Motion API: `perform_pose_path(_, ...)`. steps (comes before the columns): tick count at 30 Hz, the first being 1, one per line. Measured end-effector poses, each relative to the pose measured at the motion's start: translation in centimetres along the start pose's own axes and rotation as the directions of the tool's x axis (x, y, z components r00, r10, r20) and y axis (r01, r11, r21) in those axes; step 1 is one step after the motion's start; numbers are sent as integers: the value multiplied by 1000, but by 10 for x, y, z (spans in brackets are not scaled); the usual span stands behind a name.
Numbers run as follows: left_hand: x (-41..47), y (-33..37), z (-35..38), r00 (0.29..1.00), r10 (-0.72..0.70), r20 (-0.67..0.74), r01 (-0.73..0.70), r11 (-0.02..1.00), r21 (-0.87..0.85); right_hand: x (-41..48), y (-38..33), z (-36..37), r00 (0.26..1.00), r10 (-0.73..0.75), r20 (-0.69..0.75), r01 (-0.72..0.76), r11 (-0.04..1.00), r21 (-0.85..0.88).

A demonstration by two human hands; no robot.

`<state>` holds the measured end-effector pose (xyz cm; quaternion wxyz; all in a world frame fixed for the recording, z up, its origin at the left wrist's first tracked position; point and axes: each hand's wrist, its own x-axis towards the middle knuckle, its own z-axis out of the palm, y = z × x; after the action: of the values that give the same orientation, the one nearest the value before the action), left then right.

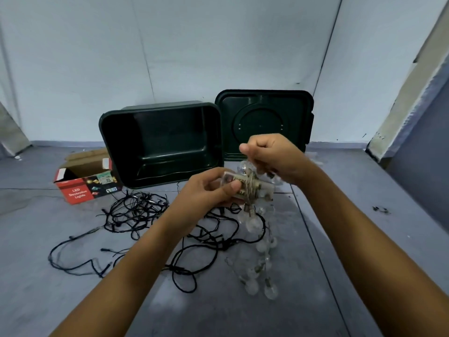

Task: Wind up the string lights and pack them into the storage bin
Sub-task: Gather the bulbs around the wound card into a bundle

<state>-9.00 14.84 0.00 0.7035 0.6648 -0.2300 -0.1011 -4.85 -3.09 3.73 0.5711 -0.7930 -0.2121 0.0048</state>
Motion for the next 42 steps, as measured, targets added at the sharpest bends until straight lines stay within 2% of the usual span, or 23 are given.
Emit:
perform_pose_path(1,0,2,1,1000,-1,16,2,998,-56,0,9,4,998,53,16,-55,980,193)
perform_pose_path(2,0,3,1,1000,-1,17,3,995,-102,-1,16,11,994,97,54,-111,910,400)
perform_pose_path(4,2,7,1,1000,13,-2,-13,984,-176,-8,30,28,977,159,144,-214,682,699)
perform_pose_path(5,5,9,0,999,25,-24,-30,976,-214,-14,36,38,967,191,166,-250,611,751)
perform_pose_path(7,10,16,-5,994,42,-105,-68,965,-253,-29,51,56,950,257,177,-296,562,772)
perform_pose_path(9,16,23,-11,974,62,-219,-106,975,-196,-46,58,71,921,361,148,-354,614,706)
perform_pose_path(11,23,26,-18,944,82,-319,-121,987,-102,-64,54,84,919,395,-2,-340,795,502)
perform_pose_path(13,28,24,-24,913,101,-395,-125,992,-35,-79,36,90,957,251,-143,-228,960,164)
perform_pose_path(14,30,22,-27,898,106,-427,-121,993,-9,-83,25,89,977,152,-148,-161,986,-46)
perform_pose_path(16,31,15,-28,882,112,-458,-107,994,38,-83,4,80,999,4,-43,-21,917,-398)
perform_pose_path(18,29,7,-26,896,116,-429,-92,993,76,-73,-18,66,997,-57,42,71,841,-537)
perform_pose_path(22,20,-7,-11,964,62,-259,-25,989,145,-31,-48,30,991,-95,91,130,821,-555)
perform_pose_path(24,14,-11,-3,984,23,-179,3,990,140,-5,-45,9,994,-78,75,104,879,-465)
perform_pose_path(26,9,-11,4,989,-14,-145,23,998,60,14,-22,-6,997,22,68,-9,982,-190)
perform_pose_path(27,8,-9,6,990,-26,-141,26,1000,-2,21,-6,-9,994,86,68,-83,996,-36)
perform_pose_path(29,7,-2,6,988,-24,-150,9,995,-100,25,27,-5,978,193,75,-205,954,218)
perform_pose_path(31,8,3,5,983,-2,-183,-24,991,-135,23,56,7,961,256,99,-274,858,434)
perform_pose_path(34,11,5,0,963,11,-268,-45,992,-121,6,74,36,936,341,92,-331,757,563)
perform_pose_path(36,13,4,-4,946,4,-324,-47,991,-126,-17,69,56,923,384,37,-338,759,557)
perform_pose_path(38,17,3,-11,925,17,-379,-66,991,-119,-42,63,74,927,370,-55,-311,845,435)
perform_pose_path(40,20,4,-17,907,47,-418,-87,993,-75,-64,48,85,940,328,-89,-301,925,231)
perform_pose_path(42,21,1,-20,901,65,-428,-86,996,-31,-76,26,86,973,226,-41,-230,965,-126)
